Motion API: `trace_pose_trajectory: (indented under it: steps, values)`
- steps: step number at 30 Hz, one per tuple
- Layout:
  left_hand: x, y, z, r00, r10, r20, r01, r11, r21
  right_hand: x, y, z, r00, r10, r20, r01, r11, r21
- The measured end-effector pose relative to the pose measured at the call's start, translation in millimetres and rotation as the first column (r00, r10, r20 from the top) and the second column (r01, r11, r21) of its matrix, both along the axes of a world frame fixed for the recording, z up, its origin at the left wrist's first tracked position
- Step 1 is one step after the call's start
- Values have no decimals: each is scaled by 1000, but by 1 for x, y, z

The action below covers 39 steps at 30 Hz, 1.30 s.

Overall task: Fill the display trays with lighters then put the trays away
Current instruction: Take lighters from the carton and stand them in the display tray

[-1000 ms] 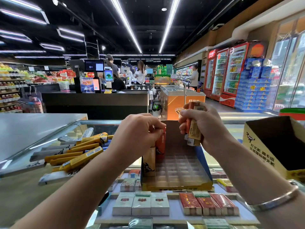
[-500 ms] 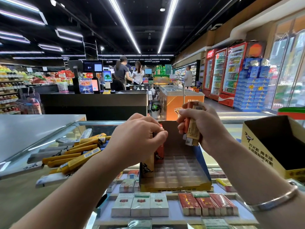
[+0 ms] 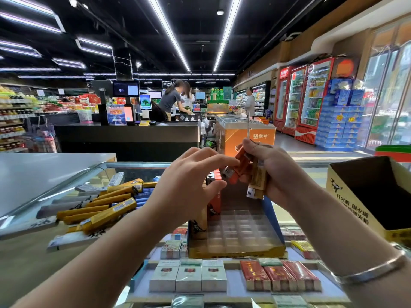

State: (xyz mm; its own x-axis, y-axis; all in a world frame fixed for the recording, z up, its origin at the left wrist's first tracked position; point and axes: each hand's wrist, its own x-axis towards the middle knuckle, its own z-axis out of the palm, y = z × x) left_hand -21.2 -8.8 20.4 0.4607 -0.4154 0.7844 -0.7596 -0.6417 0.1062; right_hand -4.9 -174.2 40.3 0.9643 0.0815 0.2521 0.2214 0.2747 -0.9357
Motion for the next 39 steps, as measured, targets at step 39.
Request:
trace_pose_trajectory:
  steps: [39]
  values:
    - [1,-1,-5,996,26,-87,-32,998,-61,4,-4,-4,989,-123,86,139,966,-218]
